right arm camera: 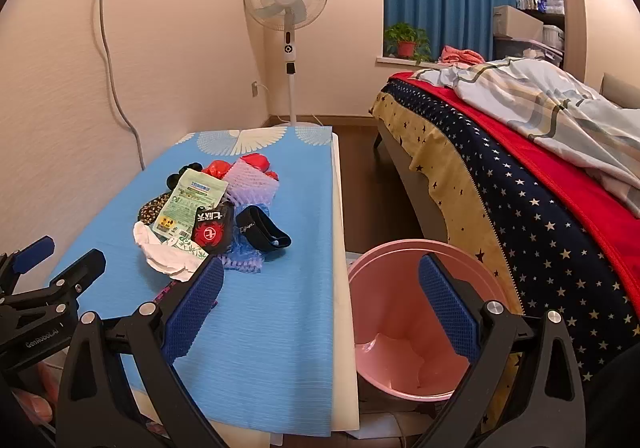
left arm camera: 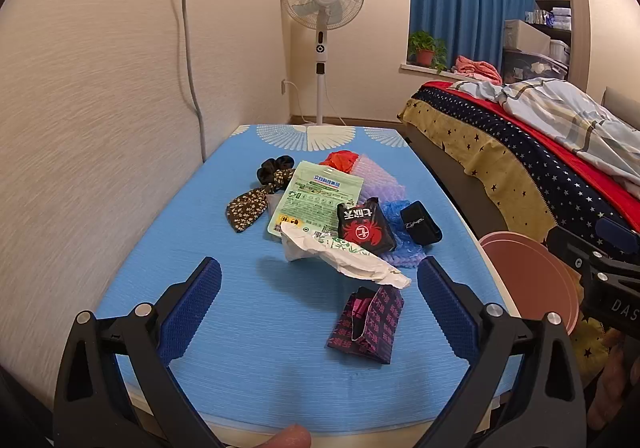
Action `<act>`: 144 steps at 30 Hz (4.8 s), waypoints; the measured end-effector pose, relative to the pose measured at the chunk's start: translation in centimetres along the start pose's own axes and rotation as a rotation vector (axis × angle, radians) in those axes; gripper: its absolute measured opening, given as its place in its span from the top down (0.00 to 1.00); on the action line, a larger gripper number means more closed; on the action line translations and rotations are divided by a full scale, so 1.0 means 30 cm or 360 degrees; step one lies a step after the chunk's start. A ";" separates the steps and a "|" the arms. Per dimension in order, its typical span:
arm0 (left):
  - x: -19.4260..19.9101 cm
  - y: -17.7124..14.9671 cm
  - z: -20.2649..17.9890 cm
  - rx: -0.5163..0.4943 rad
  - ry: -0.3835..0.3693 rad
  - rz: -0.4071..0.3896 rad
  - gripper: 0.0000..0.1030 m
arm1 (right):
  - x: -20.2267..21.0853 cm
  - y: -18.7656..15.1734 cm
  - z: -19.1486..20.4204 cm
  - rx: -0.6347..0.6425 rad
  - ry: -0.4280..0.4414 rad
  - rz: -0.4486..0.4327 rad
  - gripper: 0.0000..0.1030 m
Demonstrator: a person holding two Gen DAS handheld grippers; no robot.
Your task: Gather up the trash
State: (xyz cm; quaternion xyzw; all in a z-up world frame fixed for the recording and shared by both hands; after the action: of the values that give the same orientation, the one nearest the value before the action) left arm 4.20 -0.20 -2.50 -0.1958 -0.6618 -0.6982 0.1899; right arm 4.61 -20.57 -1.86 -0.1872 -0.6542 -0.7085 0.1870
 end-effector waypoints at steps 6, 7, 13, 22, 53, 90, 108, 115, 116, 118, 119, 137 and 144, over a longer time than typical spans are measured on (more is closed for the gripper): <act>0.004 -0.003 0.005 -0.0005 -0.0002 -0.0001 0.08 | 0.001 0.004 0.007 0.0009 -0.0007 -0.0012 0.07; 0.004 -0.004 0.002 -0.0006 -0.0003 -0.0001 0.08 | 0.002 0.005 0.006 0.0007 -0.0007 -0.0012 0.08; 0.003 -0.005 -0.002 -0.0006 -0.0002 -0.0001 0.08 | 0.007 0.006 0.004 0.0015 -0.0001 -0.0022 0.09; 0.003 -0.005 -0.002 -0.0003 -0.0003 -0.0001 0.08 | 0.011 0.006 0.004 0.0016 0.0001 -0.0027 0.09; 0.012 0.000 -0.016 0.0006 -0.0022 -0.0004 0.08 | 0.016 0.018 0.026 -0.0005 0.0021 -0.0044 0.13; -0.059 0.367 0.114 -0.0051 -0.0111 -0.0120 0.33 | -0.115 0.427 0.055 -0.0024 0.0515 -0.0024 0.75; -0.558 0.391 0.255 -0.0053 -0.0260 0.0087 0.73 | -0.609 0.318 0.127 0.0021 0.0651 0.0265 0.80; -0.764 0.309 0.322 -0.0014 -0.0212 0.0241 0.73 | -0.748 0.229 0.150 0.0018 0.0677 0.0403 0.75; -0.790 0.302 0.338 0.0012 -0.0204 0.0258 0.73 | -0.767 0.217 0.151 0.0007 0.0684 0.0434 0.74; -0.827 0.291 0.361 0.0050 -0.0199 0.0289 0.71 | -0.787 0.205 0.155 -0.0002 0.0709 0.0468 0.68; -0.850 0.285 0.372 0.0077 -0.0195 0.0307 0.66 | -0.795 0.198 0.164 0.0004 0.0728 0.0488 0.65; -0.975 0.229 0.332 0.0066 -0.0300 0.0446 0.91 | -0.812 0.156 0.235 0.0063 0.0870 0.0611 0.91; -0.905 0.287 0.344 0.0097 -0.0280 0.0376 0.98 | -0.721 0.257 0.251 0.0071 0.0946 0.0463 0.93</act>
State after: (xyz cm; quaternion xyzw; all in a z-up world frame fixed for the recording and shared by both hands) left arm 32.05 9.83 -8.92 -0.3269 -0.6691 -0.6308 0.2179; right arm 27.31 -13.19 -5.73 -0.0597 -0.5527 -0.6836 0.4729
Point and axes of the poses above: each gripper's, at about its wrist camera, not at the fingertips, and x roughly against the way its jaws point, z to its left, y to its top, the point moved 5 cm from there along -x, roughly the way its jaws point, and after that the axes turned 5 degrees about -x, right-handed, at the moved point
